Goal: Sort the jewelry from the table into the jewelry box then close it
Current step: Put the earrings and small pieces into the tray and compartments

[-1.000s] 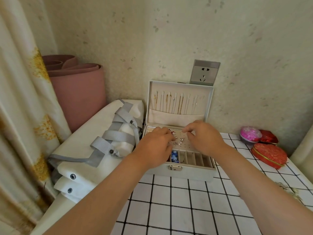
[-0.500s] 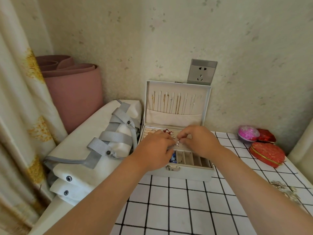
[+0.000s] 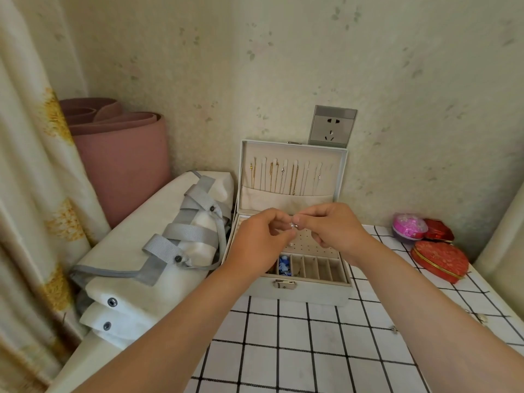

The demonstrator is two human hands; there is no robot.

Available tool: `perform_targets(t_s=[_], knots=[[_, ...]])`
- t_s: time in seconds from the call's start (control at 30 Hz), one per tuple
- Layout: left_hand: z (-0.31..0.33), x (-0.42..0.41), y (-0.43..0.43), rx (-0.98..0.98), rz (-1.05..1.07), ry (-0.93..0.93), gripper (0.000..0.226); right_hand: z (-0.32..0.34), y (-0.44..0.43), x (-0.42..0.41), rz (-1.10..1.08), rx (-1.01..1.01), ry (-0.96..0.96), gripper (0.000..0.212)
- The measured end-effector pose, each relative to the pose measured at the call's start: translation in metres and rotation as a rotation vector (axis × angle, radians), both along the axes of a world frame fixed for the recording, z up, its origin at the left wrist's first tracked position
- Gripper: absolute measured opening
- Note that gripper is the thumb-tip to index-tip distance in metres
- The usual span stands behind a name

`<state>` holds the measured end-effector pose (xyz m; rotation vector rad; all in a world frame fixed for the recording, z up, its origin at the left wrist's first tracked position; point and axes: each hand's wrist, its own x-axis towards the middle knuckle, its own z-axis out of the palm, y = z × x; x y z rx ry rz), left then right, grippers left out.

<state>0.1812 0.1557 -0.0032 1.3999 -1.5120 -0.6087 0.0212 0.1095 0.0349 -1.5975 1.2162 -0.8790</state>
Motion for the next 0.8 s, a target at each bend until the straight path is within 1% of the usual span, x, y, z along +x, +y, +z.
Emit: perform_targets(t_s=[0.13,0.27,0.4,0.5,0.57,0.63,0.67,0.73,0.8], knots=[[0.002,0.000,-0.001,0.000,0.016,0.159,0.005,0.004,0.006,0.002,0.035,0.011,-0.036,0.011],[0.009,0.003,0.002,0.019,0.023,0.173,0.009,0.005,0.008,0.002,0.073,-0.007,-0.039,0.009],[0.017,0.002,0.005,0.088,0.029,0.262,0.010,0.005,0.009,0.002,0.088,-0.110,0.045,0.024],[0.020,-0.002,0.004,0.187,0.028,0.328,0.013,0.003,0.009,0.003,0.076,-0.144,-0.031,0.026],[0.020,-0.003,0.004,0.214,0.027,0.334,0.015,0.001,0.009,0.003,0.061,-0.157,-0.056,0.024],[0.017,-0.002,0.003,0.156,0.020,0.248,0.016,-0.003,0.007,0.002,0.040,-0.176,-0.007,0.019],[0.014,-0.001,0.003,0.116,0.013,0.149,0.016,-0.005,0.006,0.002,0.021,-0.192,0.034,0.017],[0.009,0.002,0.003,0.046,0.012,-0.164,0.018,-0.013,0.003,-0.001,-0.035,-0.247,0.169,0.013],[0.001,0.007,0.001,-0.035,-0.014,-0.453,0.023,-0.021,0.003,-0.004,-0.070,-0.299,0.363,0.012]])
